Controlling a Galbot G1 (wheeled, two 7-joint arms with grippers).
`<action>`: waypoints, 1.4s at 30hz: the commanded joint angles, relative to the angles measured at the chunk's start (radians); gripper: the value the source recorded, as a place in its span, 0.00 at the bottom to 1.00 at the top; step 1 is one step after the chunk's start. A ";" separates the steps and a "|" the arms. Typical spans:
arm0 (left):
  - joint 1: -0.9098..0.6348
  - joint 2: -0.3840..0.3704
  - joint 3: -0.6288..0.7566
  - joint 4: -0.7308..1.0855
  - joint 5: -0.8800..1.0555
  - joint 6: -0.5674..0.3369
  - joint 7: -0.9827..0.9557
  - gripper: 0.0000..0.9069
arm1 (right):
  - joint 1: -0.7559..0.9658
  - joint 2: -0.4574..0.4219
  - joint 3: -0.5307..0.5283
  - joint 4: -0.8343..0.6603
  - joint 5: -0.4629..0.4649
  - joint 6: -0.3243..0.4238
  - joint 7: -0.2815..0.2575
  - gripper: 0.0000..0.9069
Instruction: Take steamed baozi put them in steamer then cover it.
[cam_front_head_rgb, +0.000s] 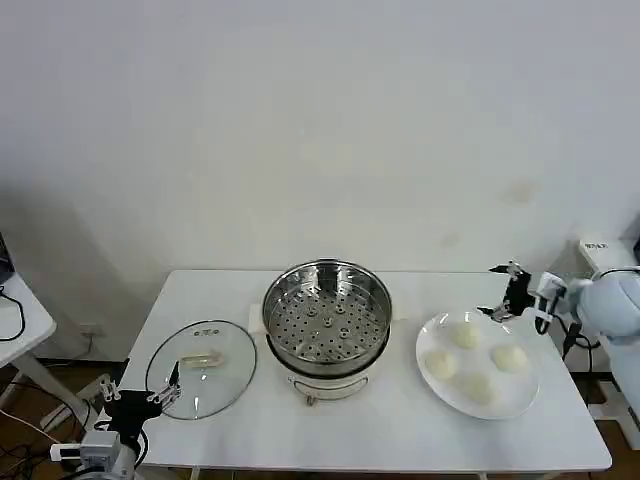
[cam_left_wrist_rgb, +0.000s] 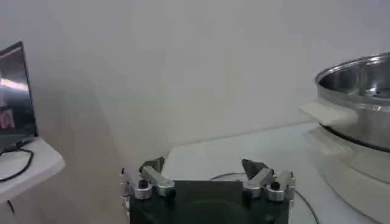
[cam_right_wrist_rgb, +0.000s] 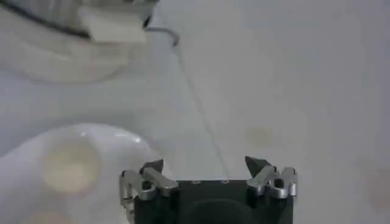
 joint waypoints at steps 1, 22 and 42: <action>-0.001 0.001 -0.001 -0.003 0.000 0.001 0.000 1.00 | 0.278 -0.027 -0.299 -0.150 -0.095 0.059 -0.204 1.00; -0.020 -0.004 0.000 0.012 0.004 0.007 0.013 1.00 | 0.219 0.230 -0.218 -0.429 -0.287 0.142 -0.165 1.00; -0.013 -0.013 0.003 0.019 0.012 0.006 0.008 1.00 | 0.192 0.318 -0.172 -0.538 -0.335 0.177 -0.121 1.00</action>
